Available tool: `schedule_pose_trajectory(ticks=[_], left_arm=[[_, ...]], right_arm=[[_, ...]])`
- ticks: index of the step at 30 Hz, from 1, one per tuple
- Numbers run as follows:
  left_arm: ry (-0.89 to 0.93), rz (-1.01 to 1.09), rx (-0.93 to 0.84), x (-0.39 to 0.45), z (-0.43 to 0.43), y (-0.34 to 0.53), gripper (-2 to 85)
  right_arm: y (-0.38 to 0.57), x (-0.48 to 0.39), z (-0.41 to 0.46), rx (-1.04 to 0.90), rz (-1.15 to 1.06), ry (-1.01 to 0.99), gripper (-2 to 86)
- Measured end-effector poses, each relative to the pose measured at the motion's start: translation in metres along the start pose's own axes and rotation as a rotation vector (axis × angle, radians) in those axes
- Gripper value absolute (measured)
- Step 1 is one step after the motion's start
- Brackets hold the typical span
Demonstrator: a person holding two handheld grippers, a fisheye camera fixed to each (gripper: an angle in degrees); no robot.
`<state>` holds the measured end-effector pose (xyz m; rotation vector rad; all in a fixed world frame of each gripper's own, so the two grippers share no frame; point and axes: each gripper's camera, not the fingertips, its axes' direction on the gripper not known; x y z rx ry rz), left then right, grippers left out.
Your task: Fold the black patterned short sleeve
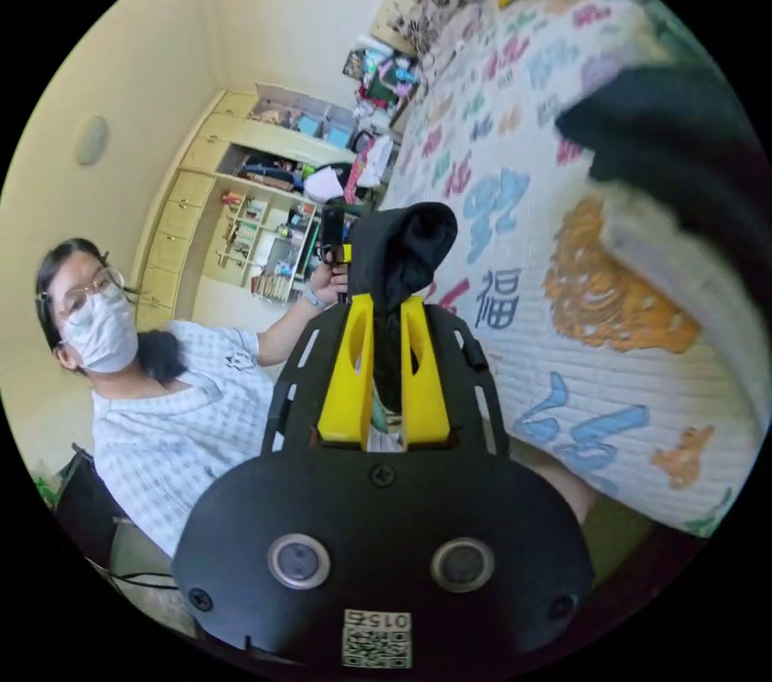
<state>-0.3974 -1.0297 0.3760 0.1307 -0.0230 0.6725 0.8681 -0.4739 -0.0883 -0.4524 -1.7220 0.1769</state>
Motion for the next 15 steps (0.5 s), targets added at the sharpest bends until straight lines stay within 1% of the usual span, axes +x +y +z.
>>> schedule_pose_trajectory(ticks=[2, 3, 4, 5, 7, 9, 11, 12, 14, 15], left_arm=[[0.054, 0.056, -0.053, 0.032, 0.028, -0.072, 5.8], [0.06, 0.07, -0.07, 0.04, 0.037, -0.091, 5.8], [0.071, 0.083, -0.1, 0.053, 0.057, -0.128, 5.8], [0.082, 0.085, -0.123, 0.062, 0.078, -0.163, 5.8], [0.082, 0.06, -0.161, 0.066, 0.113, -0.211, 5.9], [0.088, 0.006, -0.189, 0.059, 0.148, -0.25, 5.9], [0.054, -0.061, -0.226, 0.036, 0.192, -0.286, 5.8], [0.035, -0.082, -0.239, 0.028, 0.202, -0.291, 5.8], [-0.061, -0.172, -0.306, -0.013, 0.241, -0.298, 5.6], [-0.085, -0.197, -0.324, -0.024, 0.248, -0.296, 5.5]], right_arm=[[-0.022, -0.035, -0.063, 0.087, -0.005, 0.092, 6.0], [-0.028, -0.041, -0.079, 0.104, -0.002, 0.121, 6.1], [-0.04, -0.05, -0.108, 0.134, 0.015, 0.187, 6.1], [-0.054, -0.052, -0.135, 0.16, 0.047, 0.245, 6.2], [-0.073, -0.043, -0.172, 0.197, 0.119, 0.278, 6.2], [-0.089, -0.021, -0.202, 0.245, 0.203, 0.281, 6.2], [-0.105, 0.026, -0.22, 0.245, 0.327, 0.3, 6.2], [-0.108, 0.041, -0.221, 0.239, 0.364, 0.301, 6.2], [-0.109, 0.11, -0.207, 0.167, 0.516, 0.307, 6.1], [-0.106, 0.127, -0.2, 0.152, 0.555, 0.305, 6.0]])
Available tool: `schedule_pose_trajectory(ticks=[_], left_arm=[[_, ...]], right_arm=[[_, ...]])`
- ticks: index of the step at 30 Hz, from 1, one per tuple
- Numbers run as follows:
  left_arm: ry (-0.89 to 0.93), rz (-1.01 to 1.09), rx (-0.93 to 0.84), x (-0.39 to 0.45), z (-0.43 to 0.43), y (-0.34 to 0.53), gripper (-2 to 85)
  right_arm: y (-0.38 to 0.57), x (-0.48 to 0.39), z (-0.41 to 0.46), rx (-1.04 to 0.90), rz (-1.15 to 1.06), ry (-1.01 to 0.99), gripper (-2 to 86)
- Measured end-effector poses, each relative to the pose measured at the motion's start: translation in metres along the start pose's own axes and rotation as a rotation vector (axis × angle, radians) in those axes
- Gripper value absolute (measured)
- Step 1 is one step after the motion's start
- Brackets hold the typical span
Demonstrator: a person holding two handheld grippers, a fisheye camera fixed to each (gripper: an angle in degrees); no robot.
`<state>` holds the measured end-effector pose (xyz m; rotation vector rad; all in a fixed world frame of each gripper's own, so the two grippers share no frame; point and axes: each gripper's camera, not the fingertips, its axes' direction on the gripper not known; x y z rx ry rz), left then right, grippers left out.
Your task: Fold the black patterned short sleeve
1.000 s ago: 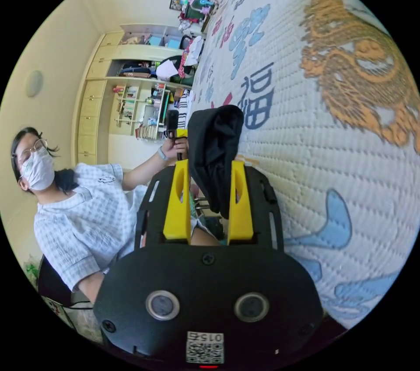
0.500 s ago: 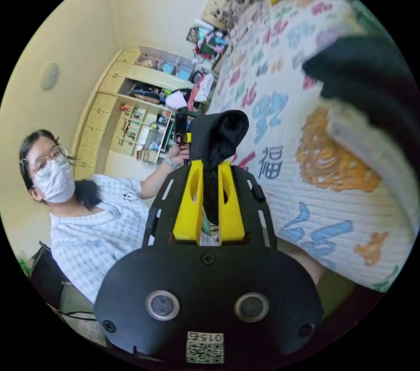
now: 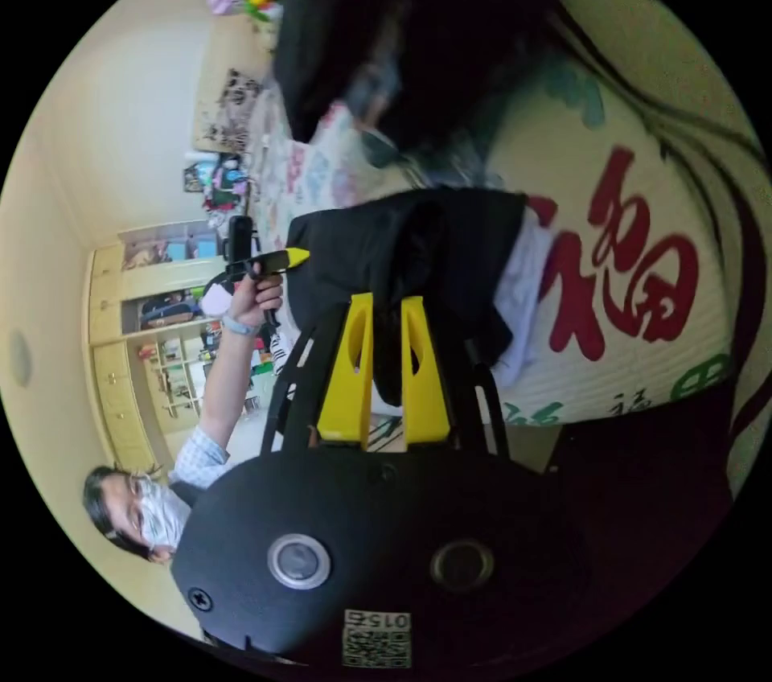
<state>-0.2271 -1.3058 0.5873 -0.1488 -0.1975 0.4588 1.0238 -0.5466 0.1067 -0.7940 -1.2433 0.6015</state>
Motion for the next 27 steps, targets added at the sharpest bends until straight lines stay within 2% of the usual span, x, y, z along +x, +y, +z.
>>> schedule_pose_trajectory(ticks=[1, 2, 4, 7, 12, 15, 17, 19, 22, 24, 25, 26, 27], left_arm=[[-0.032, -0.043, -0.027, -0.022, 0.017, -0.001, 5.2], [0.023, -0.052, -0.013, -0.042, 0.028, 0.004, 4.7], [0.156, -0.073, 0.06, -0.07, 0.037, 0.019, 4.3], [0.216, -0.026, 0.093, -0.084, 0.048, 0.035, 4.4], [0.155, 0.02, 0.12, -0.061, 0.053, 0.041, 6.3], [0.055, 0.045, 0.164, -0.041, 0.041, 0.061, 6.5], [-0.072, 0.137, 0.199, -0.009, 0.032, 0.083, 6.2], [-0.105, 0.226, 0.2, 0.02, 0.034, 0.096, 5.9], [-0.14, 0.33, 0.154, 0.062, 0.057, 0.105, 4.5], [-0.177, 0.347, 0.093, 0.072, 0.083, 0.104, 2.8], [-0.241, 0.33, 0.021, 0.07, 0.105, 0.102, 1.7], [-0.342, 0.32, -0.033, 0.064, 0.126, 0.104, 0.8], [-0.364, 0.319, -0.047, 0.061, 0.134, 0.106, 0.6]], right_arm=[[-0.006, 0.027, 0.025, -0.041, 0.059, 0.006, 6.0], [-0.007, 0.05, 0.048, -0.051, 0.076, -0.026, 6.0], [-0.001, 0.075, 0.069, 0.018, 0.052, -0.131, 5.9], [0.011, 0.101, 0.092, 0.086, 0.001, -0.248, 6.0], [0.017, 0.096, 0.109, 0.168, -0.083, -0.144, 9.3], [0.028, 0.078, 0.121, 0.201, -0.138, 0.038, 11.4], [0.037, 0.061, 0.137, 0.237, -0.208, 0.172, 11.4], [0.042, 0.053, 0.153, 0.263, -0.249, 0.248, 10.3], [0.048, 0.057, 0.193, 0.291, -0.331, 0.251, 7.3], [0.042, 0.078, 0.234, 0.187, -0.323, 0.258, 3.0], [0.038, 0.099, 0.269, 0.093, -0.298, 0.323, 1.6], [0.04, 0.122, 0.299, 0.061, -0.284, 0.365, 0.6], [0.041, 0.135, 0.313, 0.054, -0.266, 0.358, 0.4]])
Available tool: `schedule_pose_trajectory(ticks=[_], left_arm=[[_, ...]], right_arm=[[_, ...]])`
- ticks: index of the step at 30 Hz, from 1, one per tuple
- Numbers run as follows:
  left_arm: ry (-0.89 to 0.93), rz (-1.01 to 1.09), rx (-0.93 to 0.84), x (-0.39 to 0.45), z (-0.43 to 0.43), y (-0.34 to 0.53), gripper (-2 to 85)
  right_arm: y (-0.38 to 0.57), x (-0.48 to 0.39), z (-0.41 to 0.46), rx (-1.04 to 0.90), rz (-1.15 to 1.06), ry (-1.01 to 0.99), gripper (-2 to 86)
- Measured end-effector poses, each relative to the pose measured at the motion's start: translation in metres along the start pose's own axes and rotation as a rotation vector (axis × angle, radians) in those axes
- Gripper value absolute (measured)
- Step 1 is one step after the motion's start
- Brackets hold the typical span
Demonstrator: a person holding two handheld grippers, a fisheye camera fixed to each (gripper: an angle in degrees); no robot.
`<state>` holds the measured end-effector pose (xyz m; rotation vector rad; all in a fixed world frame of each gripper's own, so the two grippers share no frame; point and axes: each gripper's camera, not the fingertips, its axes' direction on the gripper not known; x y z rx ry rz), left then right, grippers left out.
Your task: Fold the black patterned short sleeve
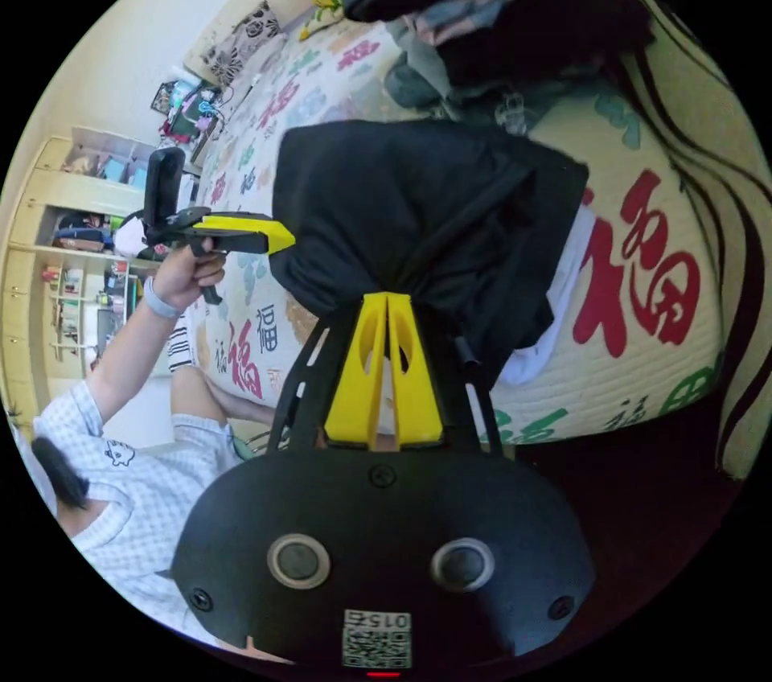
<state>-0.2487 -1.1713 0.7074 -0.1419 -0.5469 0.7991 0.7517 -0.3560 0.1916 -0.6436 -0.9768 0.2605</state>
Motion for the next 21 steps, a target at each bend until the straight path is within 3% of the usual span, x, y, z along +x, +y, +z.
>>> schedule_pose_trajectory(ticks=[7, 12, 18, 21], left_arm=[[0.136, -0.087, 0.119, 0.013, 0.003, 0.022, 0.8], [0.243, -0.026, 0.278, 0.052, -0.047, 0.088, 4.8], [0.093, -0.079, 0.437, 0.089, -0.129, 0.287, 5.9], [-0.11, -0.258, 0.599, 0.107, -0.185, 0.416, 6.6]], right_arm=[[0.054, 0.056, 0.093, 0.112, 0.073, -0.128, 3.0], [0.129, 0.043, 0.131, 0.264, -0.047, -0.186, 5.2], [0.249, -0.04, 0.251, 0.397, -0.31, -0.216, 6.2], [0.322, -0.104, 0.327, 0.636, -0.431, -0.068, 4.8]])
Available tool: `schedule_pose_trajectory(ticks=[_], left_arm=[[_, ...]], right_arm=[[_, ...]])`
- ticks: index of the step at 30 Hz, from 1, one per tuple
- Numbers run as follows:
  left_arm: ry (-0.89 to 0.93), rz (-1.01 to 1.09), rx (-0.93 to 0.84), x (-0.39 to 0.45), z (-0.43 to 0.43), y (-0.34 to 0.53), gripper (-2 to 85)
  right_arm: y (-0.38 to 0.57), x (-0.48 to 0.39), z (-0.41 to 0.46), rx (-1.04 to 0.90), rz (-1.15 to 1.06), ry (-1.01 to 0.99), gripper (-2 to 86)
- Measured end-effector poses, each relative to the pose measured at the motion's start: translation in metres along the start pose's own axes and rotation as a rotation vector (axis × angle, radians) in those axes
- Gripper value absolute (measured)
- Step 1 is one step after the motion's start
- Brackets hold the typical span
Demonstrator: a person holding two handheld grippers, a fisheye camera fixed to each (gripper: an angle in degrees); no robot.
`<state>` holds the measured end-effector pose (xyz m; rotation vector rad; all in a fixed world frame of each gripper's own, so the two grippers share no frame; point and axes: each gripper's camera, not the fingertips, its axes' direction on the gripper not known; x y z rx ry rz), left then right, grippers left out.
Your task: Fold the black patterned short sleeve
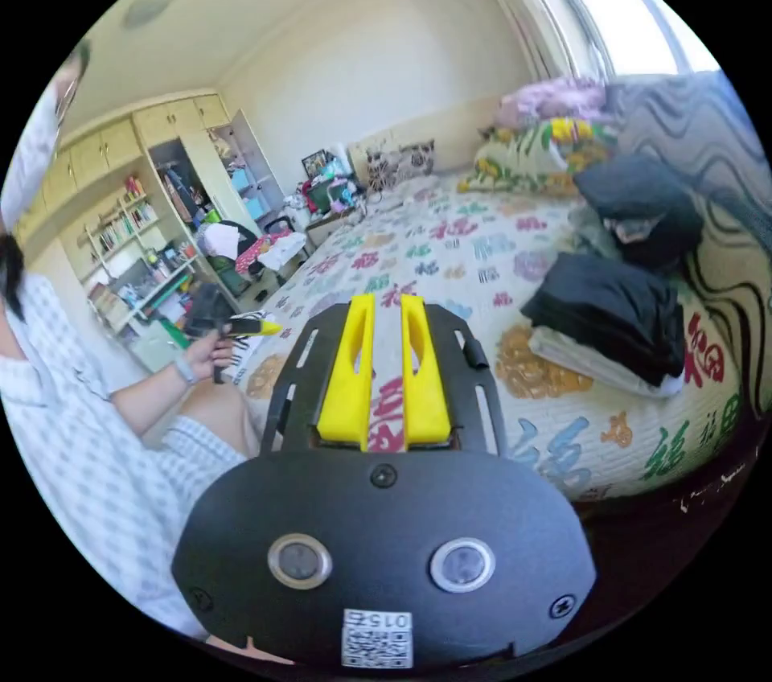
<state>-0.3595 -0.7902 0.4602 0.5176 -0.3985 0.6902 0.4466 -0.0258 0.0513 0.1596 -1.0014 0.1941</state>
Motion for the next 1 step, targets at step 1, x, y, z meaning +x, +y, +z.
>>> schedule_pose_trajectory(ticks=[1], left_arm=[[-0.109, -0.059, 0.087, -0.0034, -0.0484, 0.0302, 7.3]], right_arm=[[0.0282, -0.0333, 0.0207, 0.044, -0.05, 0.059, 3.1]])
